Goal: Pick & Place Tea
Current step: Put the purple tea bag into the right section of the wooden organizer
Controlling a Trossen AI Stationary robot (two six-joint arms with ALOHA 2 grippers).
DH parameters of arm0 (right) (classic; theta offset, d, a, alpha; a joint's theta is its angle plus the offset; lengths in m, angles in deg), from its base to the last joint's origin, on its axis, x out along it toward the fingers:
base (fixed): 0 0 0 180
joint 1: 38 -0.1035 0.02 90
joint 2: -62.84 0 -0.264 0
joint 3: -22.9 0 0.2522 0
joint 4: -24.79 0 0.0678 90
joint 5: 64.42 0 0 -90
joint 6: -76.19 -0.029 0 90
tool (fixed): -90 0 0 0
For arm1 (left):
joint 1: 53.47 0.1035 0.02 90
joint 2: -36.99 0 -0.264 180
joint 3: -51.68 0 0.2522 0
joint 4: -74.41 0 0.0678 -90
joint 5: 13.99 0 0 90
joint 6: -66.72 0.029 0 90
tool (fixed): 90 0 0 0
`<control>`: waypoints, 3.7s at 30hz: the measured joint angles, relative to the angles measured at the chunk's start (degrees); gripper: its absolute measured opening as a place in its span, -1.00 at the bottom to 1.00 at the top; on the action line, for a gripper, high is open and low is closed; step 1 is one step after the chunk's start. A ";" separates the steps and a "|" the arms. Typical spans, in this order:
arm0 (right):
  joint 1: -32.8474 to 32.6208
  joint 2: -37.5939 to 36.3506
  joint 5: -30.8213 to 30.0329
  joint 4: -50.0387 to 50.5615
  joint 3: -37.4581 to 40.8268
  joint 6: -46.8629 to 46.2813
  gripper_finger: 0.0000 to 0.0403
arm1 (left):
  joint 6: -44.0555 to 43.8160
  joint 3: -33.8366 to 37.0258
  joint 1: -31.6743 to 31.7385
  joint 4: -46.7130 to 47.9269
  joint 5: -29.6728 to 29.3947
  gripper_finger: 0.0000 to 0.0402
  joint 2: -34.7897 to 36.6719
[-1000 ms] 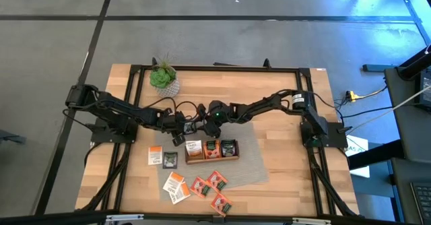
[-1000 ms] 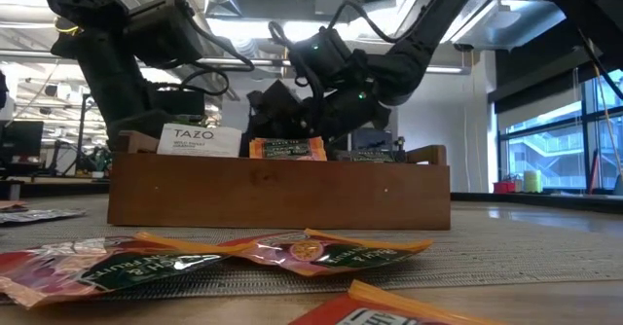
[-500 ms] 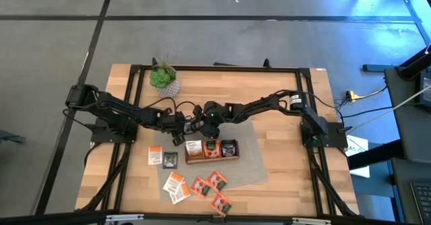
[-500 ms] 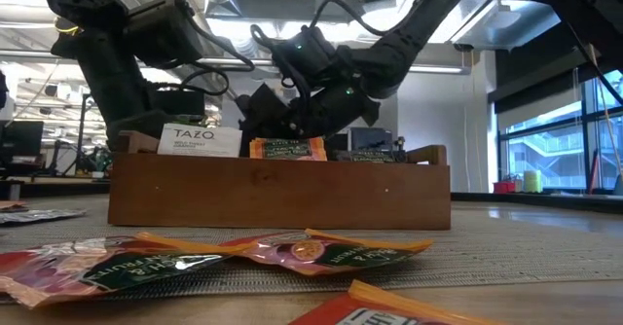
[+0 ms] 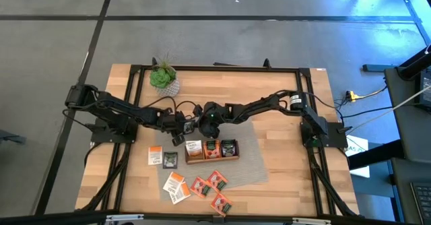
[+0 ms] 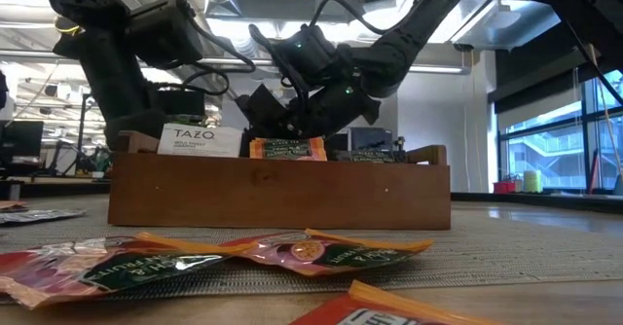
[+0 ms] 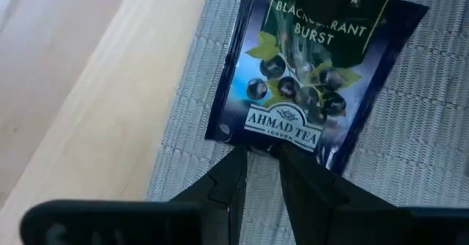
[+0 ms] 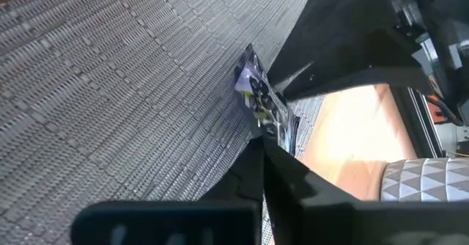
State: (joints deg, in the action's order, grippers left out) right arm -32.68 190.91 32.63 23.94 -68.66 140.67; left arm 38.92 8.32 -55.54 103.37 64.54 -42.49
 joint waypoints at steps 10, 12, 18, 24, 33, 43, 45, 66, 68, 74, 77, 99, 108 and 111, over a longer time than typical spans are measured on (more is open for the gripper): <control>0.00 -1.29 -8.17 -0.91 0.17 2.18 -0.98 | 0.90 -2.01 -0.07 1.85 1.10 -0.60 12.87; -0.26 -2.44 -10.13 -0.45 0.17 3.59 -0.98 | -0.24 -2.02 -0.02 1.93 1.02 -0.59 15.71; -1.70 -6.03 -15.72 -0.59 0.11 9.18 -0.99 | -2.96 -2.06 -0.08 1.50 1.51 -0.61 21.88; -5.78 -8.97 -22.72 -0.02 0.07 22.21 -0.99 | -5.87 -2.08 -0.08 1.28 2.83 -0.61 24.42; -12.88 -9.65 -26.37 2.00 0.07 34.24 -0.99 | -9.15 -2.08 -0.08 0.07 13.59 -0.40 24.61; -19.90 -11.36 -31.04 2.77 -0.02 35.00 -0.98 | -5.83 -2.08 -0.08 -3.87 18.58 -0.11 24.63; -21.21 -11.37 -31.32 3.22 -0.02 35.03 -0.98 | -5.98 -2.10 -0.08 -5.05 21.85 -0.10 24.63; -24.59 -11.37 -32.11 -6.37 0.00 40.76 -0.98 | -9.13 -2.17 -2.84 -5.59 33.09 -0.13 24.63; -24.88 -11.37 -31.75 -5.65 0.00 40.77 -0.98 | -9.13 -2.16 -2.81 -5.57 33.09 -0.13 24.63; -25.49 -11.37 -29.73 -3.50 0.00 40.78 -0.98 | -9.00 -2.15 -2.71 -5.98 33.05 -0.13 24.63; -25.47 -11.37 -29.76 -3.70 0.00 40.67 -0.98 | -8.97 -2.17 -2.71 -6.05 33.05 -0.14 24.65; -23.08 -11.34 -30.06 -4.50 0.00 39.14 -0.98 | -8.97 -2.17 -5.44 -4.28 33.24 -0.52 24.63; -23.08 -11.32 -30.94 -3.77 0.00 37.52 -0.91 | -8.11 -2.17 -5.44 -4.24 33.03 -0.90 24.63; -23.12 -11.32 -31.25 -3.52 0.00 36.03 -0.73 | -7.47 -2.17 -5.44 -4.19 33.06 -0.93 24.63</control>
State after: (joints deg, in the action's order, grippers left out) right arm -55.80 179.58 1.38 20.42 -68.66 176.70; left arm 31.44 6.15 -60.98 99.18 97.60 -17.86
